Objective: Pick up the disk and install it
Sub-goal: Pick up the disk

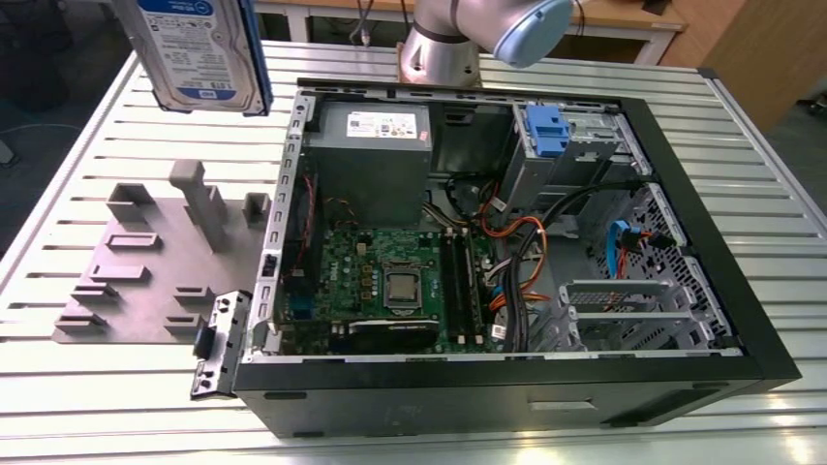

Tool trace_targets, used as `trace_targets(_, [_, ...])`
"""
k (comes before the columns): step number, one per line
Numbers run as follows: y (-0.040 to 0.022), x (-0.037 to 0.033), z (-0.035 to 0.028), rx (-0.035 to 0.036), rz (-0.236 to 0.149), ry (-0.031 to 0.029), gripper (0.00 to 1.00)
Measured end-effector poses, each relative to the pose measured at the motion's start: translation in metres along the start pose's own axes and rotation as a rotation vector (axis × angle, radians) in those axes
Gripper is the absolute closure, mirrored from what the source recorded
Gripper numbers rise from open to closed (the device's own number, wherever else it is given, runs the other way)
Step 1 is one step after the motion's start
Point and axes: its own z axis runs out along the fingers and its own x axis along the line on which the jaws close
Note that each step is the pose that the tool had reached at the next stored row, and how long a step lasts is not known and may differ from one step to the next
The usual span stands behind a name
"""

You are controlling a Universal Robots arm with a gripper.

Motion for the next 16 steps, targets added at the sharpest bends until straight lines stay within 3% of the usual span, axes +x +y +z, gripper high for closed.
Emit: trace_targets(16, [-0.0303,-0.0057,-0.0005,-0.0001,0.000,0.0001,0.65])
